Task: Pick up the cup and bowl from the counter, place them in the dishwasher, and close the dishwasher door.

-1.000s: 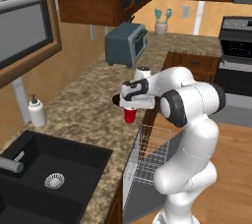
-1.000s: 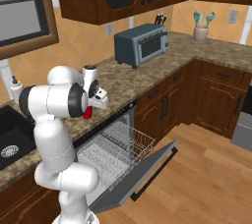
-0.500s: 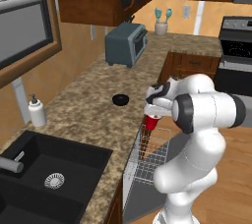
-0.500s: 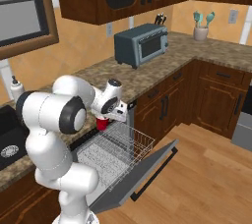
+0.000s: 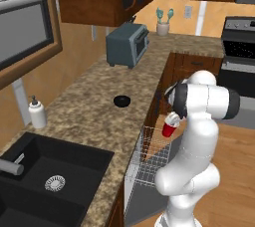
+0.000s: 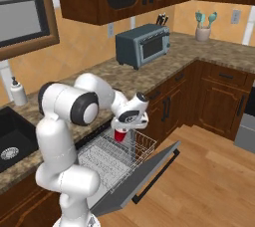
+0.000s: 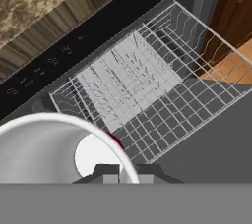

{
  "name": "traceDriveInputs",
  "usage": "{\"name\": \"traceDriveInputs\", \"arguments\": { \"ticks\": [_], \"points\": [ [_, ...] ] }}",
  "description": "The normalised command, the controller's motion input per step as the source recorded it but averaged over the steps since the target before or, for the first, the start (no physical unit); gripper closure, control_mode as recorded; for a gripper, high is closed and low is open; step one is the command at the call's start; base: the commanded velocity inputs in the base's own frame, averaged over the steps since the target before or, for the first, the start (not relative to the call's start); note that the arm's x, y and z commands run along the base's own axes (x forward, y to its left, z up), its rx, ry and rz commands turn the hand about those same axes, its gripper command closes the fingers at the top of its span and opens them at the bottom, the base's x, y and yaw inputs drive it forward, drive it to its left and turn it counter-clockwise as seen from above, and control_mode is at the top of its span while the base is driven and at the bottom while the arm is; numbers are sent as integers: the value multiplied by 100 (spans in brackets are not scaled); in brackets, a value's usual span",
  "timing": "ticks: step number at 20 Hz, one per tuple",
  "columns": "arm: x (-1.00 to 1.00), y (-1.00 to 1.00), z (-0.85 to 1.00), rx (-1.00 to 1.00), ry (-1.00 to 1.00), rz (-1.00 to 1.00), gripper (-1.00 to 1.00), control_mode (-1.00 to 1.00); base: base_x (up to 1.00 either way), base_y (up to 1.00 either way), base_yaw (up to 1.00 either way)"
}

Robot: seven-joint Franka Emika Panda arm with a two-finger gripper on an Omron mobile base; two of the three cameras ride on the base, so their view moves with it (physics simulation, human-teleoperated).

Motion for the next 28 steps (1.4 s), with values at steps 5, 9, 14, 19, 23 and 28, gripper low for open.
{"name": "traceDriveInputs", "arguments": {
  "ticks": [5, 9, 14, 19, 23, 28],
  "points": [
    [43, -4, -55, 0, -5, 9, 100, -100, 0, 0, 0],
    [42, 0, -54, 0, -1, 0, 100, -100, 0, 0, 0],
    [35, 0, -50, 0, -5, 1, 100, -100, 0, 0, 0],
    [26, 0, -60, 0, -4, 0, 100, -100, 0, 0, 0],
    [5, 6, -49, 3, -1, 0, 100, -100, 0, 0, 0],
    [-14, 45, -37, 38, 1, 0, 100, -100, 0, 0, 0]
  ]
}}
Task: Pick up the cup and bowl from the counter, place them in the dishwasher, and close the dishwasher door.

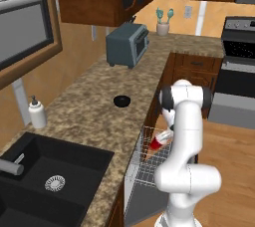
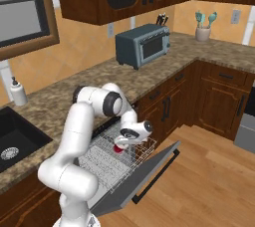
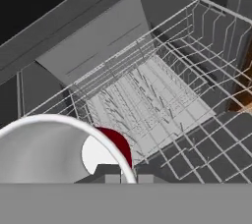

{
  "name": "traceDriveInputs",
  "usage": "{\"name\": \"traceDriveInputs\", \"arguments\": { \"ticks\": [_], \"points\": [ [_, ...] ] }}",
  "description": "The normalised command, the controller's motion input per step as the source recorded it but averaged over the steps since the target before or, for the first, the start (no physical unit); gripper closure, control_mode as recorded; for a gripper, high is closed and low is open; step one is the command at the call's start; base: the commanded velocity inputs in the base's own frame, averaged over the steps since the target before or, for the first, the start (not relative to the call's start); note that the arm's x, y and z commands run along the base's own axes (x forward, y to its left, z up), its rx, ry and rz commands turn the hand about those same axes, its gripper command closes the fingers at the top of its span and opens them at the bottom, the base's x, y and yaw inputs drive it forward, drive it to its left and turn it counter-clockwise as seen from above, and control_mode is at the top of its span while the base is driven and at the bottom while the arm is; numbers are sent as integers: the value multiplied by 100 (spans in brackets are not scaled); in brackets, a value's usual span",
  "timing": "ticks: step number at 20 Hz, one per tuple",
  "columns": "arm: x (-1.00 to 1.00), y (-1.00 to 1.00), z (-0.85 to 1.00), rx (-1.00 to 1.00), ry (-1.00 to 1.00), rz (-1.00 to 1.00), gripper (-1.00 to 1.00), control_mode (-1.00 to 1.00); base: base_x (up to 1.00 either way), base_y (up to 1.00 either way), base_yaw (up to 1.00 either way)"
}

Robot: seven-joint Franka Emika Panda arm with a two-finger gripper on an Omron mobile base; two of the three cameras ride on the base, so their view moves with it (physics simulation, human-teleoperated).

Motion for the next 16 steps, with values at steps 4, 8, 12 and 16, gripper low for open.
{"name": "traceDriveInputs", "arguments": {
  "ticks": [4, 8, 12, 16],
  "points": [
    [23, 33, -28, 5, 1, 0, 100, -100, 0, 0, 0],
    [31, 25, -40, 0, 3, 0, 100, -100, 0, 0, 0],
    [28, 18, -55, 0, 6, 0, 100, -100, 0, 0, 0],
    [25, 12, -72, -2, 5, 0, 100, -100, 0, 0, 0]
  ]
}}
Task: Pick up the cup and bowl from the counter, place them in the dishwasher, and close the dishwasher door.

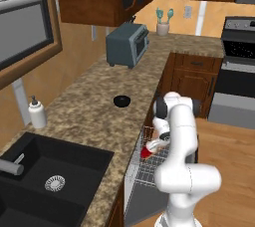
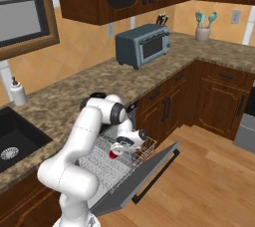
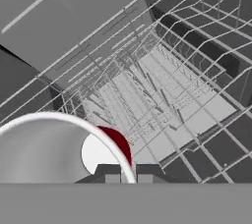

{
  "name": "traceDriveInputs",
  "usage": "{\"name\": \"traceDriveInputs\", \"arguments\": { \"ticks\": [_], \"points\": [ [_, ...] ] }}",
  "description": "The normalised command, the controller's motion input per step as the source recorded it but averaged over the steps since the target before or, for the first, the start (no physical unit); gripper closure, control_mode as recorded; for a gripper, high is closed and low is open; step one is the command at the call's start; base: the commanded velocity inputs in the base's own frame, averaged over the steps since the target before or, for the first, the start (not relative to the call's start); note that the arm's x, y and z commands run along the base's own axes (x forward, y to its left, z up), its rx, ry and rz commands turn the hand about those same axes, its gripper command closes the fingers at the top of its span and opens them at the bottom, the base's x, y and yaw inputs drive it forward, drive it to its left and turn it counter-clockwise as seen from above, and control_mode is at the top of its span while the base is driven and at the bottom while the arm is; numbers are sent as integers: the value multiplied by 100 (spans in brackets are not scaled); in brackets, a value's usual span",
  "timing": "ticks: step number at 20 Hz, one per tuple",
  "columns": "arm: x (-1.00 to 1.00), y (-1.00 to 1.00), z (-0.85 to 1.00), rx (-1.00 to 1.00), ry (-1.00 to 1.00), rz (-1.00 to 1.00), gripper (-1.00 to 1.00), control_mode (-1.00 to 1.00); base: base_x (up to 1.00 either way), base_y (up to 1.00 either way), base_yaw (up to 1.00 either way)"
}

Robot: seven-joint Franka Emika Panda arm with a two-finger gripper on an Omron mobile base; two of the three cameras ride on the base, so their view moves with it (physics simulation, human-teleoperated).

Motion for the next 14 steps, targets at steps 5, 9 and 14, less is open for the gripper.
{"name": "traceDriveInputs", "arguments": {
  "ticks": [5, 9, 14],
  "points": [
    [27, 1, -70, -1, 8, 0, 100, -100, 0, 0, 0],
    [11, -10, -75, -1, 16, 0, -100, -100, 0, 0, 0],
    [-32, -54, -19, 0, 36, 0, -100, -100, 0, 0, 0]
  ]
}}
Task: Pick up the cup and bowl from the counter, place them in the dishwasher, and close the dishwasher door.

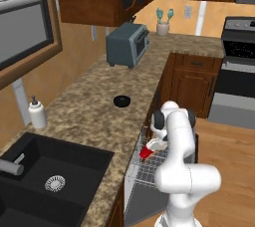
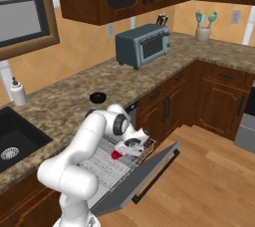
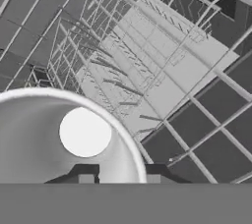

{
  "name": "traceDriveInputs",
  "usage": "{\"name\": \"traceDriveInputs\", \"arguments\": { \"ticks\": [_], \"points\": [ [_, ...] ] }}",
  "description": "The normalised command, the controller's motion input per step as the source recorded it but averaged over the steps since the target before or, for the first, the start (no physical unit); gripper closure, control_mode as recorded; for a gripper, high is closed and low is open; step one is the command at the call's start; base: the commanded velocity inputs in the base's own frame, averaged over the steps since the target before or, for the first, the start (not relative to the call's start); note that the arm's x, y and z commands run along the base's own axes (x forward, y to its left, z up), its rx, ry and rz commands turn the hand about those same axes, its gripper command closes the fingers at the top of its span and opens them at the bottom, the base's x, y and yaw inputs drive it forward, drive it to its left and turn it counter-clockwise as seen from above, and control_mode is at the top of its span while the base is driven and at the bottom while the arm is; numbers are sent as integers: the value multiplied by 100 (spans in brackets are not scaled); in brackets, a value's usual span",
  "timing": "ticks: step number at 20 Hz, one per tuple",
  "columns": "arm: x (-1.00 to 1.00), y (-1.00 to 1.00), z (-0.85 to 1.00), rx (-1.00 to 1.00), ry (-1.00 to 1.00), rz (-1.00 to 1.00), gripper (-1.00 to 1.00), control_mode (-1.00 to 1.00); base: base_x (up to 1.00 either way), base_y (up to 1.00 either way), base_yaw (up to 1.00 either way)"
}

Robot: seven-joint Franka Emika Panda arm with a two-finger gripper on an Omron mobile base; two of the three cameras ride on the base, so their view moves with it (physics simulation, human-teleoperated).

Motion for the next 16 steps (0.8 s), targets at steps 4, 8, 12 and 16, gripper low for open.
{"name": "traceDriveInputs", "arguments": {
  "ticks": [4, 8, 12, 16],
  "points": [
    [-76, -67, 7, 4, 13, -1, -100, -100, 0, 0, 0],
    [-66, -11, 62, 11, -12, -2, -100, -100, 0, 0, 0],
    [-36, 0, 87, 13, -11, -3, -100, -100, 0, 0, 0],
    [-8, 1, 99, 12, -1, -7, -100, -100, 0, 0, 0]
  ]
}}
